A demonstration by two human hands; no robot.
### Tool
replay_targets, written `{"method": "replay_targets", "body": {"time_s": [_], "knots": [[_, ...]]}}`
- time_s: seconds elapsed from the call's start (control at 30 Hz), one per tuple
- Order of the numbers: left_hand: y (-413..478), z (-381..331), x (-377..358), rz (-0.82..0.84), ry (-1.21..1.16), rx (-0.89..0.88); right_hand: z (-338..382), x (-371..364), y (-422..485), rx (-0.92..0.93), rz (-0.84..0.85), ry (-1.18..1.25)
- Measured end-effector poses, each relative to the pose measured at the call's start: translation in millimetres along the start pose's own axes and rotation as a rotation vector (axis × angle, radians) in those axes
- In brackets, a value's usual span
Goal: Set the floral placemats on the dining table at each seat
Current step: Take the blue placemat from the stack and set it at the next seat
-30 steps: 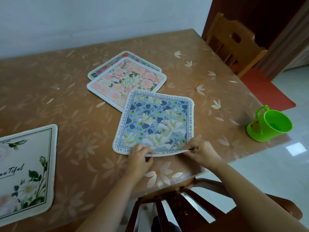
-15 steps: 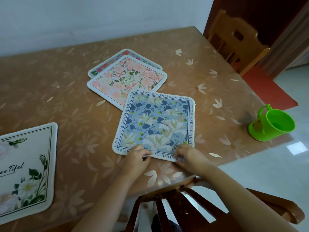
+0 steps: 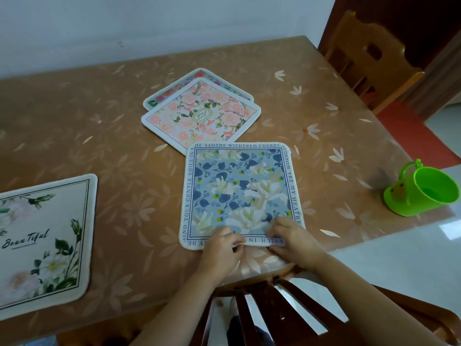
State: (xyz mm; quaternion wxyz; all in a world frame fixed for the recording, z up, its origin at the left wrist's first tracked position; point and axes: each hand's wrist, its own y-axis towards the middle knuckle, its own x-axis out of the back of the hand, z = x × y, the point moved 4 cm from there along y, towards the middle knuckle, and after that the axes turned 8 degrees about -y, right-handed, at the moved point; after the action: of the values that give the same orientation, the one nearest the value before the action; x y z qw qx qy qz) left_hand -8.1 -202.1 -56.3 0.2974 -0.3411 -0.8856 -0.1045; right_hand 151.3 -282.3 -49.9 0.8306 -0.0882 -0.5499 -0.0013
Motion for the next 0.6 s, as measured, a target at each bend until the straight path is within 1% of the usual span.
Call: {"method": "replay_targets", "body": {"time_s": [0.13,0.23,0.37,0.5,0.6], "knots": [[8,-11,-14,-0.006,0.026,-0.019,-9,11,-4,-0.019,-0.097,-0.021],[12,-16,-21,0.024,0.046,-0.05,-17,18,-5,-0.072,-0.156,-0.017],[5,-4,-11,-0.014,0.13,-0.072,-23,18,-7,-0.081,-0.139,0.0],[-8,15,13,-0.075,0.171,-0.038,-23,15,-6,-0.1,-0.128,0.001],[-15,23,23,-0.072,0.174,-0.005,-23,14,-5,-0.115,-0.126,0.005]]}}
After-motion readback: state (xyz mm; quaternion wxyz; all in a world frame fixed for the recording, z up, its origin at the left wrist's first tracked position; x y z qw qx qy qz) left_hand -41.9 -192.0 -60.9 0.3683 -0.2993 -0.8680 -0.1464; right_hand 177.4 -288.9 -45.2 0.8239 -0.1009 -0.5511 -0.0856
